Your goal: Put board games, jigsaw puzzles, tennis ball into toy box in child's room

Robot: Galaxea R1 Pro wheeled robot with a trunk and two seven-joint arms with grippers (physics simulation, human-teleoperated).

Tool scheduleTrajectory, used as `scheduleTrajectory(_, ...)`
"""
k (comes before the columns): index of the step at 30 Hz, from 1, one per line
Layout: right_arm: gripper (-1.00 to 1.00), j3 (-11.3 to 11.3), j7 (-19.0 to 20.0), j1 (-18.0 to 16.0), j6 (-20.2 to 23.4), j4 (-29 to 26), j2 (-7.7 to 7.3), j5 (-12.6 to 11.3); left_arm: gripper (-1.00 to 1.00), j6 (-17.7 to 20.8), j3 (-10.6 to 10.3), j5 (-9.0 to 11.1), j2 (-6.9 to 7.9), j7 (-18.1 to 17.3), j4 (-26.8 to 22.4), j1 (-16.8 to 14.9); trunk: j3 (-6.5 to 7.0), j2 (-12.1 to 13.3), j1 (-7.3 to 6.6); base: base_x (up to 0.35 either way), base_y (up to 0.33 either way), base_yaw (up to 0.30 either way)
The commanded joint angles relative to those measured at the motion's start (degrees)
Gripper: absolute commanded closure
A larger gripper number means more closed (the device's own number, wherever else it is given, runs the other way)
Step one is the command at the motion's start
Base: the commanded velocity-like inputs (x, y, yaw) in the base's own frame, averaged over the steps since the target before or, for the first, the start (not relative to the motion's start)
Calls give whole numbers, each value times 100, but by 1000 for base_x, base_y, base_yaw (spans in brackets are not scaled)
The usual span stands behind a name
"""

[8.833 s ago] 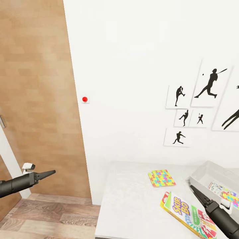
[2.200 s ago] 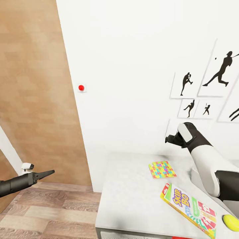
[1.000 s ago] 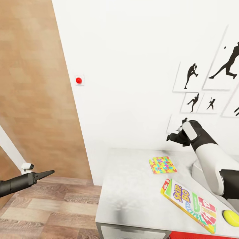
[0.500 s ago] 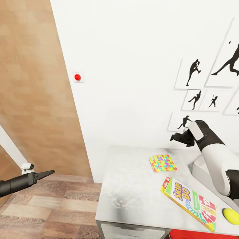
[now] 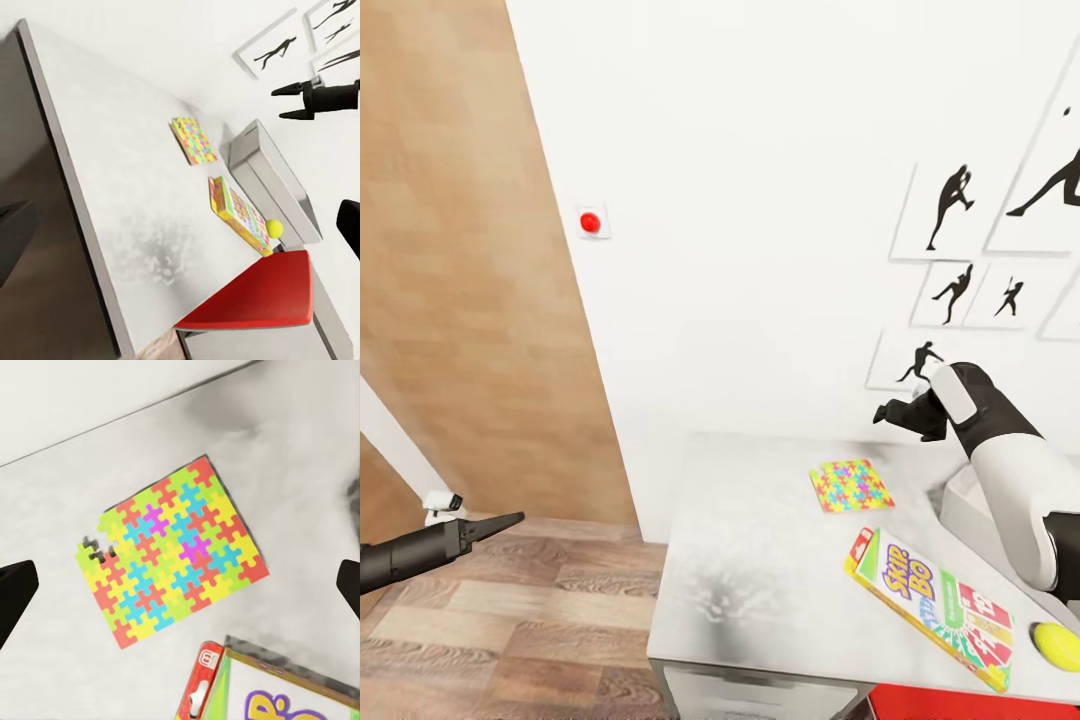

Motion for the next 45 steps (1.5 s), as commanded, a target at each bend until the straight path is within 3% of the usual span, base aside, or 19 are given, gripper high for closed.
scheduleTrajectory(1,-100,-10,-51,-5,15,-5,1,-56,-100,61,1,-4,1,-24,-1,-4,-22,-13,3,0,0,0)
scheduleTrajectory(16,-100,-18,-27,-12,15,-7,-87,-48,-100,66,1,-4,1,-24,-1,-4,-163,-13,3,0,0,0)
scheduleTrajectory(34,-100,-26,456,-52,15,-13,-320,-47,-100,67,1,-4,-6,-24,-1,-4,-331,-13,3,0,0,0)
scheduleTrajectory(45,-100,-21,573,-56,15,-16,-358,-47,-100,67,1,-4,-6,-24,-1,-4,-435,-13,3,0,0,0)
